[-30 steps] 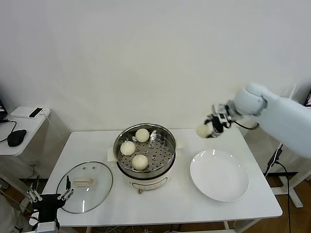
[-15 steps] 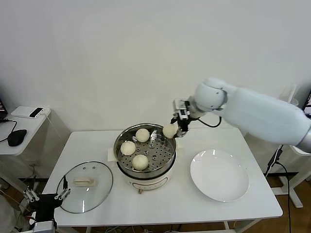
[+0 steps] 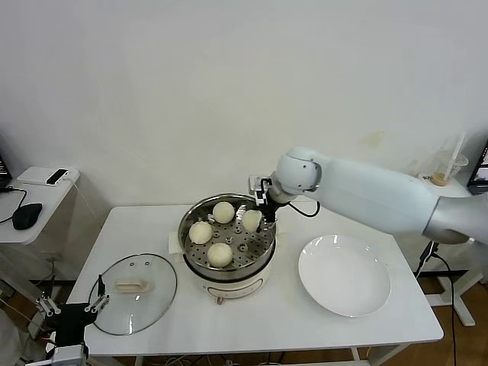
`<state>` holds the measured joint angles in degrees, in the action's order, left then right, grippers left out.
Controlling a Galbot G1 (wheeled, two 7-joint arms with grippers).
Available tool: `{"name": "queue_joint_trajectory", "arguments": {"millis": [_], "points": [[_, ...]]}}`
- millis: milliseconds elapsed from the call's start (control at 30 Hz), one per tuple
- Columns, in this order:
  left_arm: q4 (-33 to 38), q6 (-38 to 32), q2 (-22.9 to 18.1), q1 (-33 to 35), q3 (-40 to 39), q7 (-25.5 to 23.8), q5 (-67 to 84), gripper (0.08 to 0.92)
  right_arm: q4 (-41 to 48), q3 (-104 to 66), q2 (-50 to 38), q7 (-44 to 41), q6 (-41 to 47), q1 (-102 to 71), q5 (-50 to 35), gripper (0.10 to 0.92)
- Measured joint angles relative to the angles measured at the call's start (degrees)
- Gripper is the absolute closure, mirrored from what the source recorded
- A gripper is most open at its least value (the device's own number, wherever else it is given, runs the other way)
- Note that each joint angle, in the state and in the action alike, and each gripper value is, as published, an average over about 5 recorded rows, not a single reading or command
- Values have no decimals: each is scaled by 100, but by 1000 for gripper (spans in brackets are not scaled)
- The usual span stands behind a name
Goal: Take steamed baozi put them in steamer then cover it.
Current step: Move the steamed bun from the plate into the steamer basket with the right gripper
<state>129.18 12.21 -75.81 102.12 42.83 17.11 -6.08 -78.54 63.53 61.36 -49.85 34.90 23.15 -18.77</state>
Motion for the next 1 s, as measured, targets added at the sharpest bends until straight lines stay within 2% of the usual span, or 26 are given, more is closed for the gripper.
{"name": "queue_joint_trajectory", "arguments": {"millis": [533,633,800,1000], "points": [[-23,-8,-1,-16,67,12,27,177,588,-34,540,211,47,-342,181,412],[-23,-10,-5,-12,74,15,30,177,646,-49,595,238,51,-373,199,367],[-20,-12,-14,-3,75,20,32,177,660,-91,608,228,76,-381,218,236],[-13,-14,-21,6,72,23,34,177,534,-210,508,173,127,-271,158,203]]}}
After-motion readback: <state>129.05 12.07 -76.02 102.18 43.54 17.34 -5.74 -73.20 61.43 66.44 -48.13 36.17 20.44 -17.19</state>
